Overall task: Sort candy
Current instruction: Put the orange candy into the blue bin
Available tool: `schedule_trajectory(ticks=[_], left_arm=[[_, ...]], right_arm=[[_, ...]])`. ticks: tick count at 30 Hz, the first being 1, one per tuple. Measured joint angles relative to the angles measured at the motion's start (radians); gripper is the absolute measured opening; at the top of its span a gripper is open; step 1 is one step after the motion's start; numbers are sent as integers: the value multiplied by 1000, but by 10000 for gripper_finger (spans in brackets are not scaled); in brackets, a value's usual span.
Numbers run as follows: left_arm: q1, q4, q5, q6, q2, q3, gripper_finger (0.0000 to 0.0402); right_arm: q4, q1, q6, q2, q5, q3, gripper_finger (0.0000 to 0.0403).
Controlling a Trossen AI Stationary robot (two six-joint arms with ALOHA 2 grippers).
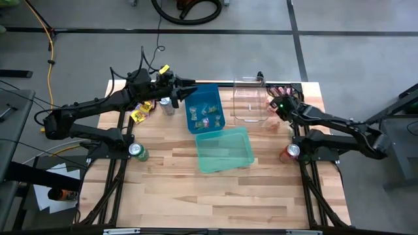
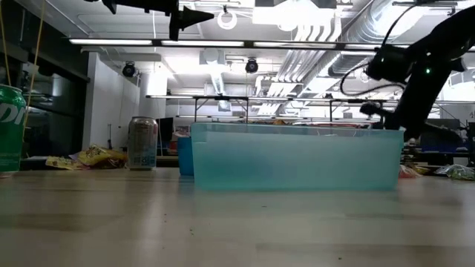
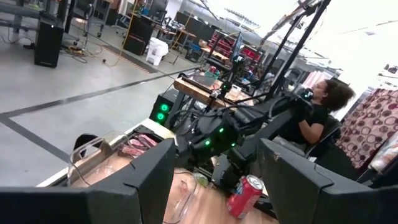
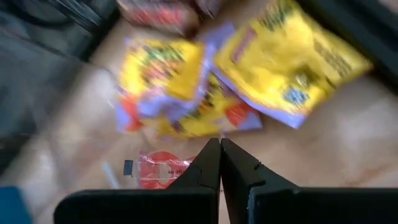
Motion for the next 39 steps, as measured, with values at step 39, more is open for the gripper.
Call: schedule_trajectory(ticks=[39], left_arm=[[0, 5, -47, -41, 0, 0, 216]], right_arm=[[1019, 541, -1003, 386, -71, 325, 0]])
